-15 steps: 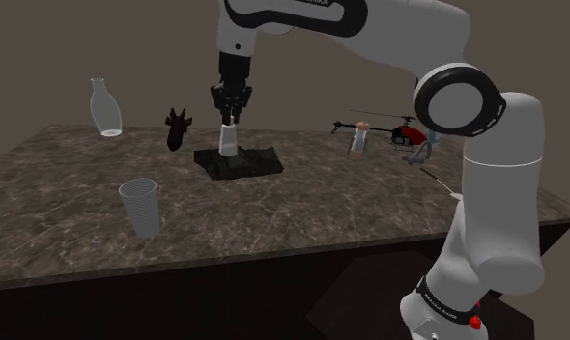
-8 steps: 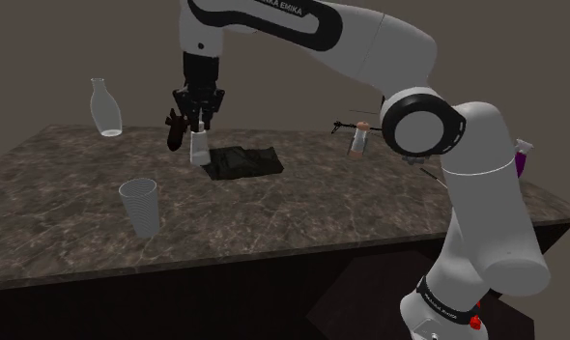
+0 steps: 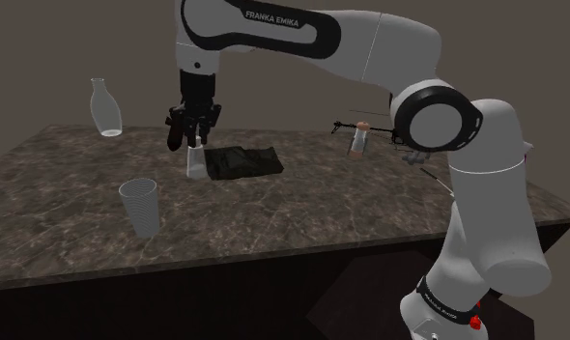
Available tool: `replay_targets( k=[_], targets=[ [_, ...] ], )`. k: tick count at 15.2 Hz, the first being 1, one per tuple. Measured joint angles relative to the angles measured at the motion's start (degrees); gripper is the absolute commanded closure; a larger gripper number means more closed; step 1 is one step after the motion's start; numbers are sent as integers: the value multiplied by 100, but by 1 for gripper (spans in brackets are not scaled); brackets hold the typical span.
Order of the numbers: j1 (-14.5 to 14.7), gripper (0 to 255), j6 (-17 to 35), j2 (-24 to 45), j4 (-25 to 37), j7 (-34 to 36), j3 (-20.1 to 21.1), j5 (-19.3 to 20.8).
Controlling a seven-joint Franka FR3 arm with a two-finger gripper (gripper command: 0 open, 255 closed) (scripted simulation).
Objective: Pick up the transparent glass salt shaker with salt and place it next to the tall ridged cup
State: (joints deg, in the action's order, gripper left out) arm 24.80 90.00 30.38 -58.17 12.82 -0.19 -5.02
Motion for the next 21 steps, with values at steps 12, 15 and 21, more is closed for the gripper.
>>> replay_targets(
  k=[12,15,21],
  targets=[
    [14,255,1035,-229,-1267,-81,-4,-10],
    [20,255,1278,-257,-1538,-97,-3,-13],
    [31,255,1729,-213,-1946,-124,0,-22]
  ],
)
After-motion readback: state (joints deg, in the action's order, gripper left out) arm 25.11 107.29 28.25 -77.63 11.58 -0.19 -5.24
